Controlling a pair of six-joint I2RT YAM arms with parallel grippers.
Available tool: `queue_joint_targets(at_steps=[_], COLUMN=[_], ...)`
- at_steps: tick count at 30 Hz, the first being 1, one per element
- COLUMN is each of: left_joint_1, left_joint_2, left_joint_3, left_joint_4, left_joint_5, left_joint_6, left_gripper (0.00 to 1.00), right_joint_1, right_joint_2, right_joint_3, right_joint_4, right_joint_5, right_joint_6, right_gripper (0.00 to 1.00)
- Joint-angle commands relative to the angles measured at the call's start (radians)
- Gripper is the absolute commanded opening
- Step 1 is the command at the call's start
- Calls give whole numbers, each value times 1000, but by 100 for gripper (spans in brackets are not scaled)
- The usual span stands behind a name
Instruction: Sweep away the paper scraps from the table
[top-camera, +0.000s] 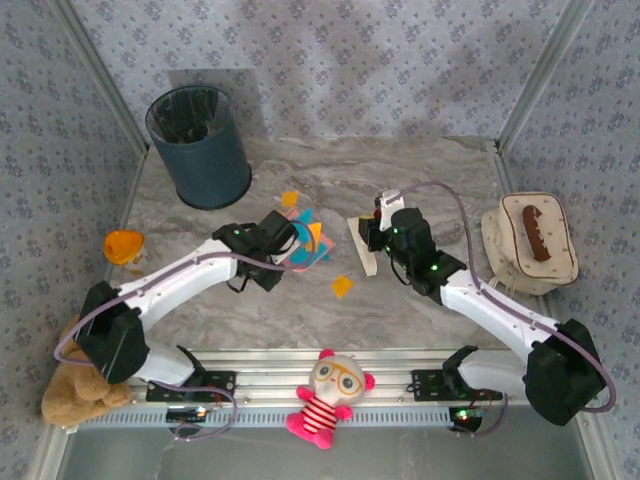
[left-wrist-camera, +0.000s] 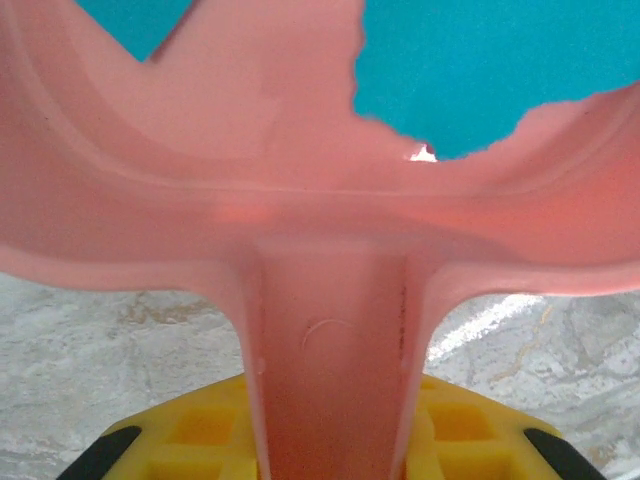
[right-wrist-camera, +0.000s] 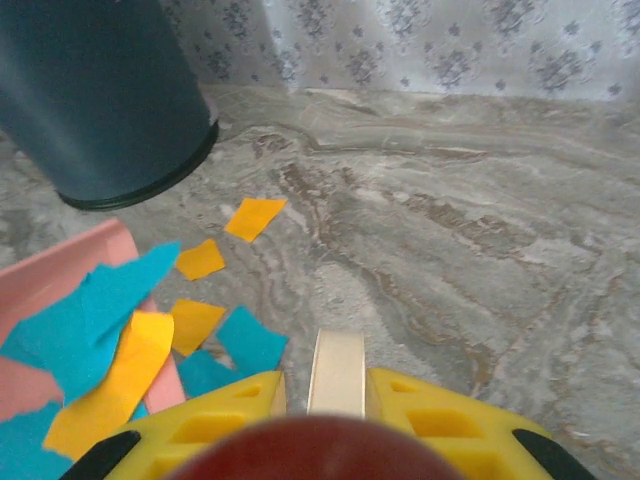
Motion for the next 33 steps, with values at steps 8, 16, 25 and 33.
queue_joint_targets(at_steps=[8,16,25,33], left_joint_1=[-2,-3,-2,-5], left_joint_2=[-154,-163,-110,-62], left_joint_3=[-58,-66,-33,-16], left_joint_4=[169,169,108,76], left_joint_5=[-55,-40,-5,78], left_joint_6=[-82,-74,-43,-20], left_gripper=[0,0,0,0], right_joint_1=[-20,-23,-32,-87], right_joint_2=[52,125,154,205], right_joint_3=[-11,-14,-20,18], right_joint_4=[89,134,137,145], right_joint_5=[-240,-265,30,191], right_joint_6=[67,67,-23,-51], right_gripper=[0,0,0,0])
